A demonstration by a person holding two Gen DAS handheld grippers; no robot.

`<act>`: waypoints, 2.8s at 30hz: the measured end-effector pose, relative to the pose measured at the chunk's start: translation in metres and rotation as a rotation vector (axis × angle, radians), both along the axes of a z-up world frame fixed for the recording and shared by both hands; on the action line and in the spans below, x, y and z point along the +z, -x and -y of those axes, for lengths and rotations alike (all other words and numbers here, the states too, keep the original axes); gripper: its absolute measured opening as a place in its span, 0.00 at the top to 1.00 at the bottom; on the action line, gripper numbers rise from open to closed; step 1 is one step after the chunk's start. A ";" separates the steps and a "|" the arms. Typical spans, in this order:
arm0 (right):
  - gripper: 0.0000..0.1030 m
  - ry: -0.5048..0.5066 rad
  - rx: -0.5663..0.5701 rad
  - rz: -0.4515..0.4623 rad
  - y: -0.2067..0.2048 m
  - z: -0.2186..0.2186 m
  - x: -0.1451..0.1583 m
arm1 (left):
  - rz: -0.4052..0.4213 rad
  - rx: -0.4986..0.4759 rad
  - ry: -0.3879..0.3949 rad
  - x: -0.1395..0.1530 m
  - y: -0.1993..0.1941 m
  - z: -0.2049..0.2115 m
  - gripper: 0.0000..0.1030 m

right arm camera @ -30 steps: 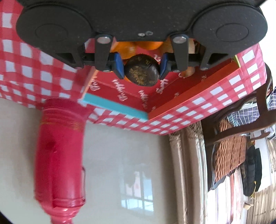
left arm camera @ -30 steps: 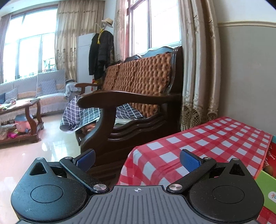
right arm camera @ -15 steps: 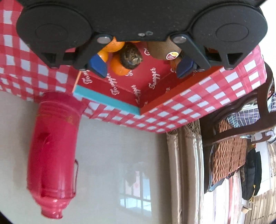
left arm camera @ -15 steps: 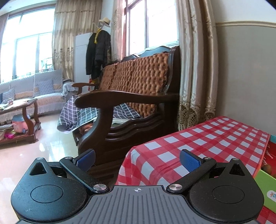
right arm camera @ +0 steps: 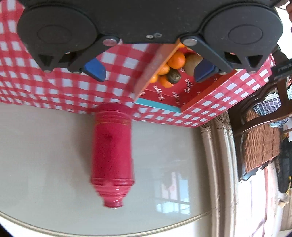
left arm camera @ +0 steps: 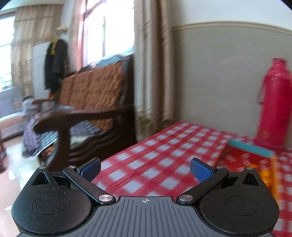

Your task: Organize fruits

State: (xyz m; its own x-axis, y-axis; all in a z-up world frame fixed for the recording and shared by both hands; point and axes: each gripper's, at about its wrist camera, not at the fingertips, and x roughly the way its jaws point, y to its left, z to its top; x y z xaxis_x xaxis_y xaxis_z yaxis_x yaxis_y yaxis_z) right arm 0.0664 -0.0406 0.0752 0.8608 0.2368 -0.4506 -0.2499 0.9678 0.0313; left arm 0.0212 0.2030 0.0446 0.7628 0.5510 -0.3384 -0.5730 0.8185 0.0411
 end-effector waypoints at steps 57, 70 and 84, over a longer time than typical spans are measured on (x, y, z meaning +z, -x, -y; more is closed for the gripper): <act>0.06 -0.017 -0.085 0.025 0.101 0.007 0.004 | -0.092 -0.327 0.018 0.054 0.072 0.084 0.00; 0.06 -0.021 -0.092 0.031 0.101 0.008 0.004 | -0.091 -0.325 0.021 0.053 0.071 0.084 0.00; 0.06 -0.019 -0.091 0.034 0.101 0.007 0.005 | -0.089 -0.327 0.027 0.055 0.070 0.084 0.00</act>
